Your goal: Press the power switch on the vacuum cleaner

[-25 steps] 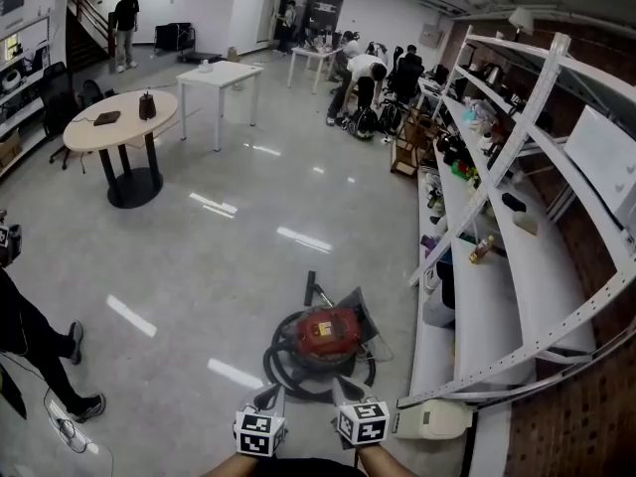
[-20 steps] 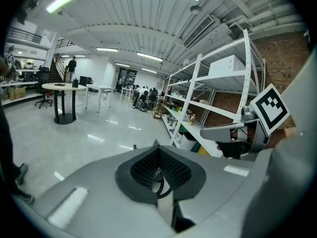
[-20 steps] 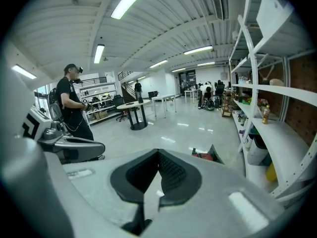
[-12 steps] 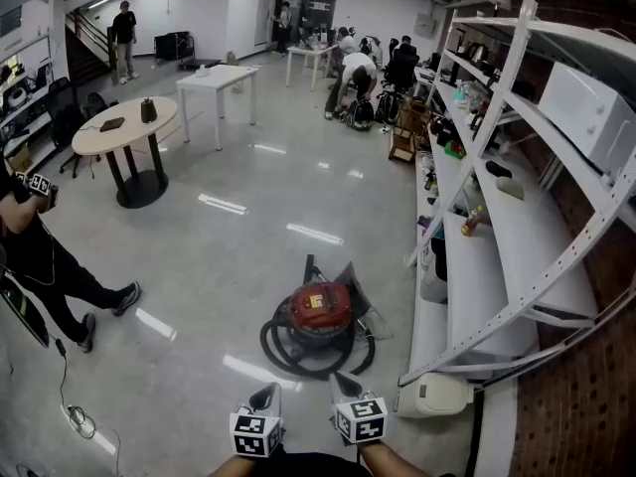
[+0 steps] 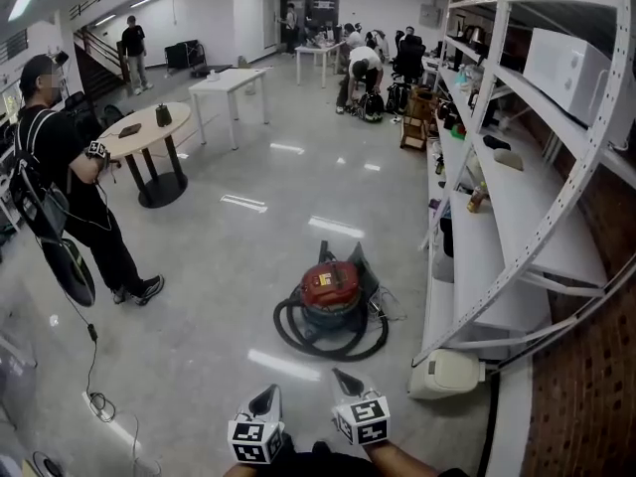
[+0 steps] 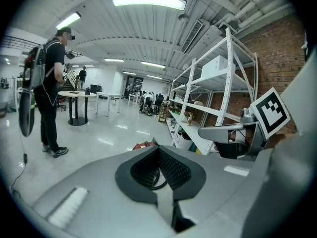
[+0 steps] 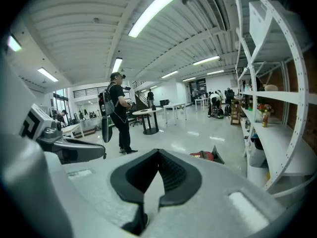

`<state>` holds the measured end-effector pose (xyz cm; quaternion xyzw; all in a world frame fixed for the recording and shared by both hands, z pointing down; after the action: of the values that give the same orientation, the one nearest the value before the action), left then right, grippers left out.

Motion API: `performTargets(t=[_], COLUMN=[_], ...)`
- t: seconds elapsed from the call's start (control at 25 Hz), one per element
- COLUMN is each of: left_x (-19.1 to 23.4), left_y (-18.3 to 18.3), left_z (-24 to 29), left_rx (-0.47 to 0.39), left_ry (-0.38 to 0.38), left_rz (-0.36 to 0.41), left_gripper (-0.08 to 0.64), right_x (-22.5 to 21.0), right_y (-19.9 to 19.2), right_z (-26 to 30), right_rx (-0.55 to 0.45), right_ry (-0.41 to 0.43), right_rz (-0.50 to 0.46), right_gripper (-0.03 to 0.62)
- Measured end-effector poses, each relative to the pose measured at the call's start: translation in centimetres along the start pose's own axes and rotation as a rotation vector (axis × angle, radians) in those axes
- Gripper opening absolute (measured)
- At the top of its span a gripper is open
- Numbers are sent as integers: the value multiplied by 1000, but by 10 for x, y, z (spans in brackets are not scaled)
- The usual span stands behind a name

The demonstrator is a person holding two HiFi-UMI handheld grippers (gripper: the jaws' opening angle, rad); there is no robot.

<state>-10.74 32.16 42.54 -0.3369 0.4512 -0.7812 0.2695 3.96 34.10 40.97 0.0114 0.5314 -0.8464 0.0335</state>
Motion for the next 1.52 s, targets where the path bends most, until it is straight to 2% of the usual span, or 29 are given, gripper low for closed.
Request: performTargets(t=[0.24,0.4,0.6,0.96,1.12,1.52], left_x=[-3,-1,13,19,17,21], left_y=[6,13,20,0,-2,-6], left_z=[-34,-51,-83,-109,-117,-131], left_rx=[-41,-75,-112,-94,-101,-108], left_ry=[36,37,54,-1,-27,-18], left_rz=[20,43,64,63,88,110], left_gripper=[17,17,17,17,17,17], right_x=[29,40,77,105,114,126], right_y=[6,11,10,-11,-20,-24], right_z=[-24,-30,-44,-70,-76,-87], right_rx=[-42,-64,-55,-39,-40,-62], right_ry=[41,22,45,-10,-35,-40], right_rz=[-21,-32,-34,-32,-17,-11], right_gripper=[-8,-8,-8,-8,-8,-9])
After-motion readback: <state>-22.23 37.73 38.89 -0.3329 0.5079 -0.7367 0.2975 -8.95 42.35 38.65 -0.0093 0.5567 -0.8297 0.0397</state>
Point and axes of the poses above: the fingertips, and each gripper's own axes: z forward along the fingers, x to its left, y out of its top, the point moved 2 cm from there along -z, backward along the fingers, and after that the axes turned 10 degrees about -y, right-handed, at the moved point
